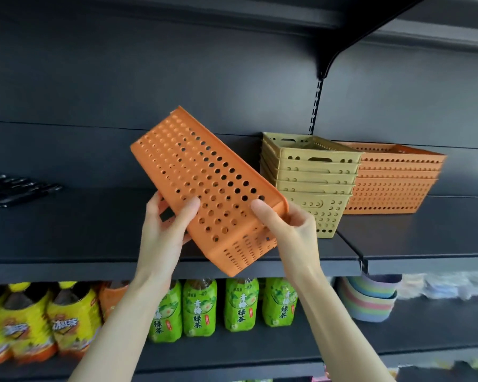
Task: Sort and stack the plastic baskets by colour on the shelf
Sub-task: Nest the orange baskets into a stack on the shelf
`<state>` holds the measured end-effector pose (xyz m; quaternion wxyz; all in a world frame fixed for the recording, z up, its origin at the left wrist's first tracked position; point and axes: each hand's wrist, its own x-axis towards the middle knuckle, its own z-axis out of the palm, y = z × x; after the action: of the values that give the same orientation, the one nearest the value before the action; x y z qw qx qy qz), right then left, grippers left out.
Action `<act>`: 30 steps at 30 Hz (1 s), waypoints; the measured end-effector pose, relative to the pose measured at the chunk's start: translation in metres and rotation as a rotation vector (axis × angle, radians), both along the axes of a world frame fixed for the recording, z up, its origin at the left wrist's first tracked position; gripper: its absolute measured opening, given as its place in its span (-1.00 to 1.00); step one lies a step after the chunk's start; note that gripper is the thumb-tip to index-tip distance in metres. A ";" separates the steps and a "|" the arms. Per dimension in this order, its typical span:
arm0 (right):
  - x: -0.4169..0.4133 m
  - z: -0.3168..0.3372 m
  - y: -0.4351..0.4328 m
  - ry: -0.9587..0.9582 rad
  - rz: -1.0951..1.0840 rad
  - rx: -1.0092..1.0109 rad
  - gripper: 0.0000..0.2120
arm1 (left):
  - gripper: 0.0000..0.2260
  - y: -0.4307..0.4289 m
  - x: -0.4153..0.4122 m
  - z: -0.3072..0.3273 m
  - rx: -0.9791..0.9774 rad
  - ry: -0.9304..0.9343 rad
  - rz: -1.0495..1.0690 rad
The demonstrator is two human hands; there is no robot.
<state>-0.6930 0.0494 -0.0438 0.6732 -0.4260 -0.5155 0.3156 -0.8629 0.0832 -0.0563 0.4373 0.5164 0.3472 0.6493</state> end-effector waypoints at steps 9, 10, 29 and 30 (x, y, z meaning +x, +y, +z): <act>0.057 -0.013 -0.086 -0.059 0.059 -0.041 -0.68 | -0.31 -0.087 0.062 -0.026 0.148 -0.051 0.071; 0.068 -0.017 -0.101 -0.076 0.047 -0.034 -0.77 | -0.29 -0.102 0.073 -0.031 0.149 -0.054 0.068; 0.298 0.017 -0.258 -0.389 -0.258 0.032 -0.92 | -0.33 -0.184 0.214 0.006 0.154 0.082 0.090; 0.305 0.019 -0.254 -0.359 -0.273 0.039 -0.94 | -0.33 -0.183 0.225 0.008 0.188 0.075 0.107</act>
<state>-0.3881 -0.2044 -0.0249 0.6151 -0.5282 -0.5707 0.1305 -0.6382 -0.0996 -0.0481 0.3383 0.5599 0.3278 0.6816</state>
